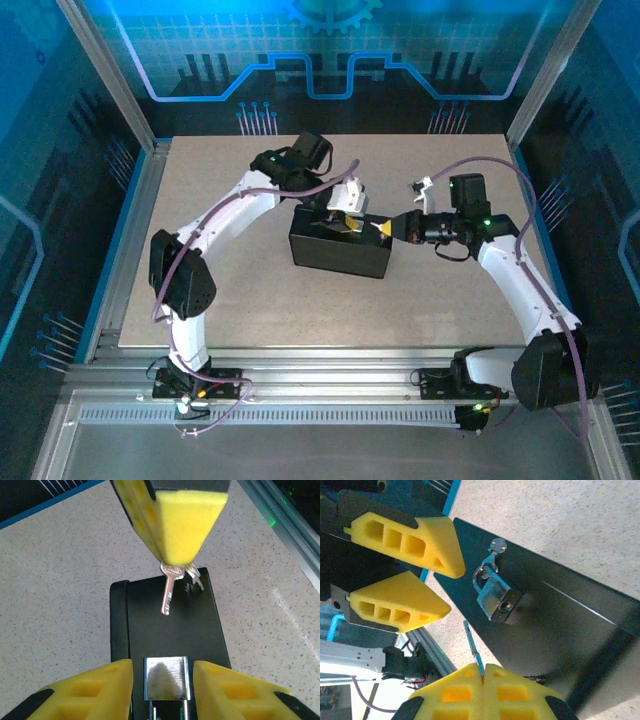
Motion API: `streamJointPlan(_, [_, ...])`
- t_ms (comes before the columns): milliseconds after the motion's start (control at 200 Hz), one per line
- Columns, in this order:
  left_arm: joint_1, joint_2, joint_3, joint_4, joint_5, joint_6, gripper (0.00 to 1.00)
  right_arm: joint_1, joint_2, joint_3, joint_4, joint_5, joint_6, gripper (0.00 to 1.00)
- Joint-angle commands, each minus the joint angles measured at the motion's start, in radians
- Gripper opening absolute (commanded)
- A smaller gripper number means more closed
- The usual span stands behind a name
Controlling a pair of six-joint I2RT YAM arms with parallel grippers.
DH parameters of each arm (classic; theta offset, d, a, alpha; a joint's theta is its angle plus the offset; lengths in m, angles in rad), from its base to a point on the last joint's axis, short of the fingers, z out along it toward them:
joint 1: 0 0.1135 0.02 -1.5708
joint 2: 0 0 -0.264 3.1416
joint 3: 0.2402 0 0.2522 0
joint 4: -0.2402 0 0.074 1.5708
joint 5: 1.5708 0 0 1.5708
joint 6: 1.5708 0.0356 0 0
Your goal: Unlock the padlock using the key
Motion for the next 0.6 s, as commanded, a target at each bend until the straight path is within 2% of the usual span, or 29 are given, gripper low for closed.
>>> streamJointPlan(0, [-0.003, 0.046, 0.074, -0.067, 0.016, 0.004, 0.48, -0.017, -0.024, -0.005, -0.013, 0.007, 0.002, 0.0])
streamJointPlan(70, [-0.005, 0.07, 0.101, -0.103, 0.018, 0.02, 0.56, -0.017, -0.023, -0.003, -0.007, 0.008, 0.008, 0.0])
streamJointPlan(120, [-0.005, 0.088, 0.124, -0.138, 0.023, 0.033, 0.57, -0.017, -0.023, -0.003, -0.007, 0.011, 0.01, 0.0])
streamJointPlan(595, [-0.012, 0.186, 0.197, -0.21, -0.039, 0.035, 0.54, -0.017, -0.014, -0.011, 0.003, 0.019, 0.01, 0.0])
